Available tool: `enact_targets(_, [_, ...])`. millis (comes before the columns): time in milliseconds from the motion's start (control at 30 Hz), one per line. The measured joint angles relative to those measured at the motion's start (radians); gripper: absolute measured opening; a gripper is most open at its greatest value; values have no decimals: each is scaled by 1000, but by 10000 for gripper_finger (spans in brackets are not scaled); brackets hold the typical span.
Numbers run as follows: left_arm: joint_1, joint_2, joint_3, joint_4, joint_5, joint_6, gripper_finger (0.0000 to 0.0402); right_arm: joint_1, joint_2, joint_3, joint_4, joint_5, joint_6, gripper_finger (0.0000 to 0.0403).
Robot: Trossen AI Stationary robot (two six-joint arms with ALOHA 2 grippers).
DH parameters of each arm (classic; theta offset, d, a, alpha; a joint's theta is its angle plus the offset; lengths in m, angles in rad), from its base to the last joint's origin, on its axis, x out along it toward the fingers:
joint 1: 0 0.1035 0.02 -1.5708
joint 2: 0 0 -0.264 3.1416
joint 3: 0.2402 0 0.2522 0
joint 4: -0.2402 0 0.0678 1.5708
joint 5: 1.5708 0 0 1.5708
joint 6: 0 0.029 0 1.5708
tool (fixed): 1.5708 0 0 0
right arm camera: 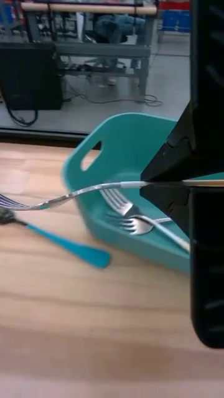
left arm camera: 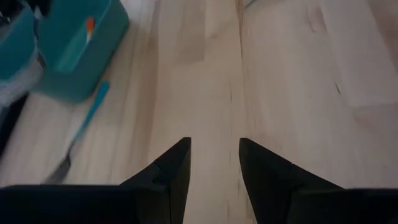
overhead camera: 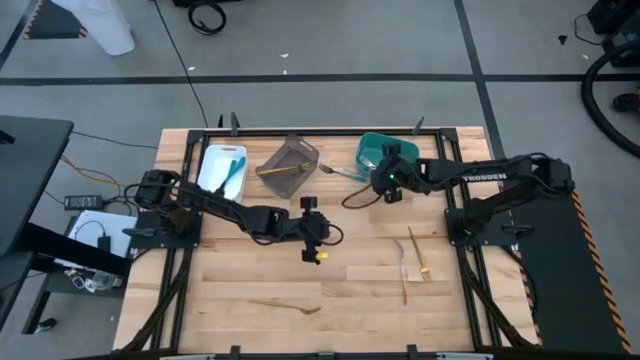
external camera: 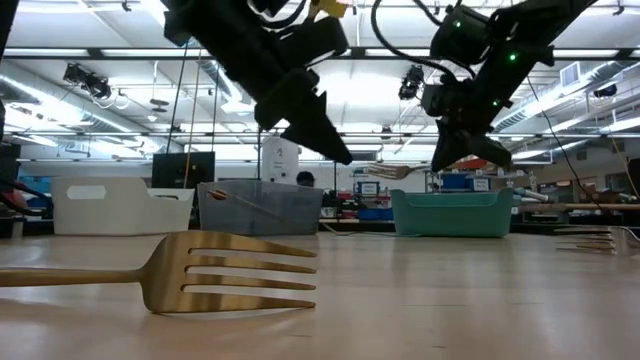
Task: Sort silverware by color (type)
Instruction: Put the left orange fork into the green bin
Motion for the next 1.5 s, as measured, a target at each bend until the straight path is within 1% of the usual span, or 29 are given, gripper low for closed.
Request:
enact_targets(167, [-27,0,-23,-11,-28,-54,144,-80,0,0,0,-37,-52,16])
enact_targets(267, [-48,0,-33,-33,-61,-79,144,-123,-1,0,0,-48,-98,16])
enact_targets(367, [-71,0,-33,-65,-110,-99,144,-165,-1,0,-1,-89,-144,16])
enact_targets(500, [-92,0,-33,-97,-147,-115,144,-219,-3,0,-1,-124,-151,15])
enact_targets(800, [-96,0,-33,-185,-149,-135,144,-301,-80,0,-17,-148,-154,14])
enact_targets(867, [-96,0,-33,-186,-149,-137,144,-319,-88,0,-30,-178,-171,14])
enact_targets(933, [-96,0,-33,-179,-149,-138,144,-342,-89,0,-32,-239,-176,14])
enact_targets(1000, [-97,-8,-33,-179,-146,-138,144,-365,-82,0,-41,-304,-177,14])
enact_targets(1067, [-97,-12,-32,-176,-145,-140,144,-386,-77,-5,-40,-339,-193,13])
enact_targets(1333, [-94,-15,-32,-171,-144,-143,144,-445,-21,-43,-34,-383,-273,13])
enact_targets(1500, [-93,-15,-32,-154,-144,-138,144,-446,29,-45,-12,-385,-263,13])
